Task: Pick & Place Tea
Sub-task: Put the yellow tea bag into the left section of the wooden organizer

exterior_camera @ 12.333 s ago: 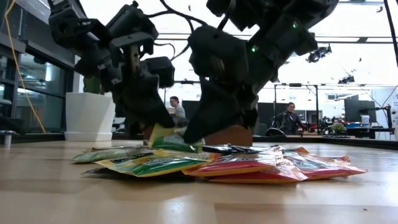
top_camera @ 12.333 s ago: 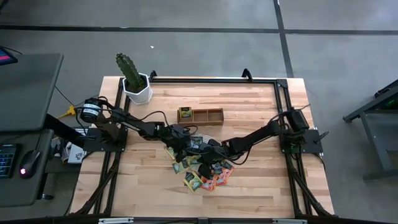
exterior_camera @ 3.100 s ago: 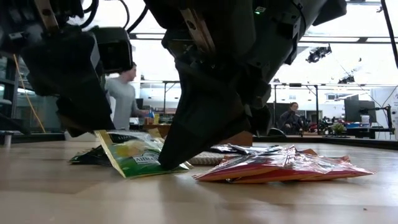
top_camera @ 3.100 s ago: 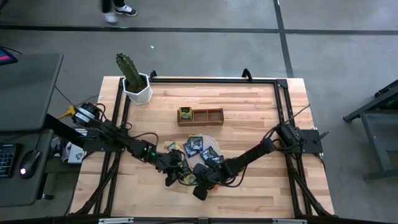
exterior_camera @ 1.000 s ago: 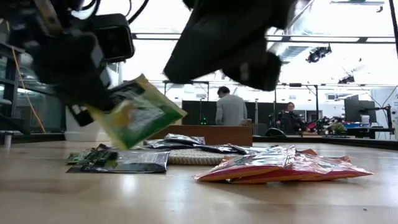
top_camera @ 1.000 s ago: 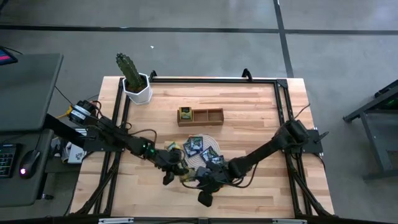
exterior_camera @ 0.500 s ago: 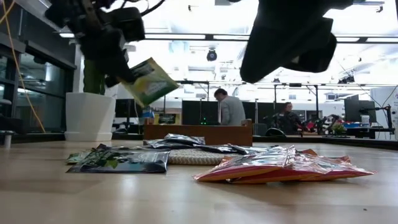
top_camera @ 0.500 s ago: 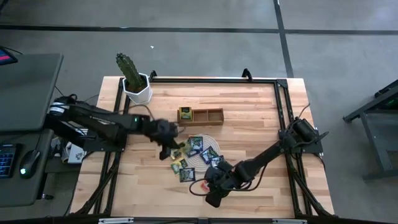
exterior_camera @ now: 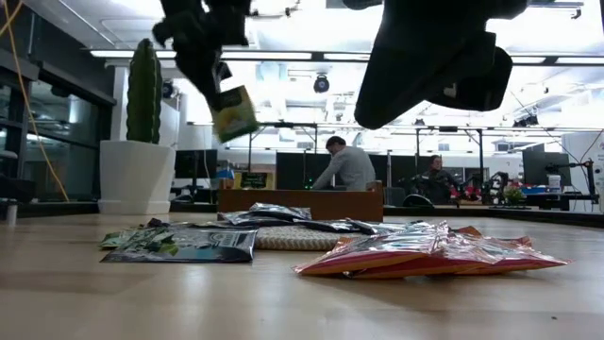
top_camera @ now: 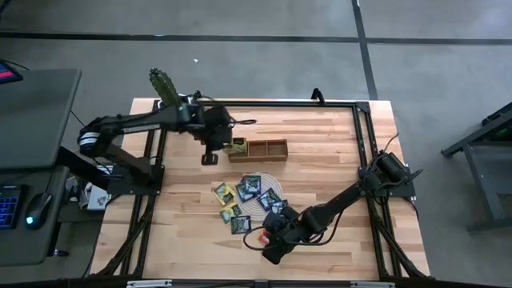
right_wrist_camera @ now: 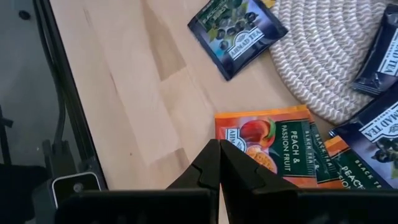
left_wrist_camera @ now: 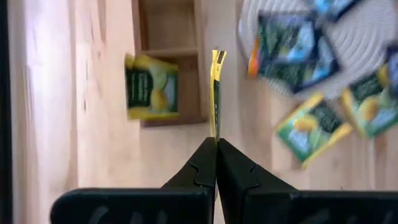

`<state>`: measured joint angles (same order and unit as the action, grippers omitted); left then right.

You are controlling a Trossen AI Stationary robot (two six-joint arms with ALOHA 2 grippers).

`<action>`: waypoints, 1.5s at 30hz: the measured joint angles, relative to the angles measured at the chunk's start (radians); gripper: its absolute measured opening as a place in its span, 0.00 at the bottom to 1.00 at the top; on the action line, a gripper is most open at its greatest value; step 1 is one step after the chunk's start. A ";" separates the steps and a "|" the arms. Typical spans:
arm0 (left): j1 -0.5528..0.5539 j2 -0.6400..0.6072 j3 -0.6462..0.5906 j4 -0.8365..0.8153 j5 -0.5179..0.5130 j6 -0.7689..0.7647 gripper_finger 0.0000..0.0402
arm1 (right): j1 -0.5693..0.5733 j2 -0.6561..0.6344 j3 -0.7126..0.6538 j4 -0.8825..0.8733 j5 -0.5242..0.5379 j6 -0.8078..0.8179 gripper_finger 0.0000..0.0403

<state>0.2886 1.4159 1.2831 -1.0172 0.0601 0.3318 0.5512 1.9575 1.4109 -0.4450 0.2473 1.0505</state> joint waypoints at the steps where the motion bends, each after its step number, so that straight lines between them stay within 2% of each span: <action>1: 0.013 0.023 0.021 -0.003 0.000 0.027 0.00 | -0.001 0.000 0.000 0.000 0.003 0.006 0.00; 8: 0.064 0.172 0.100 -0.026 -0.013 0.140 0.00 | -0.015 0.000 0.000 0.000 0.012 0.027 0.00; 14: 0.072 0.252 0.104 -0.021 -0.067 0.170 0.00 | -0.017 0.000 0.000 -0.006 0.034 0.053 0.00; 16: 0.075 0.257 0.100 -0.033 -0.096 0.187 0.00 | -0.017 0.000 0.000 -0.006 0.035 0.068 0.00; 23: 0.079 0.264 0.101 0.007 -0.086 0.214 0.00 | -0.017 0.000 0.000 -0.007 0.042 0.076 0.00; 45: 0.079 0.264 0.101 -0.064 -0.131 0.221 0.00 | -0.039 0.000 0.000 -0.007 0.061 0.094 0.00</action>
<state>0.3672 1.6802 1.3846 -1.0809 -0.0708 0.5527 0.5121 1.9575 1.4109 -0.4519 0.3080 1.1450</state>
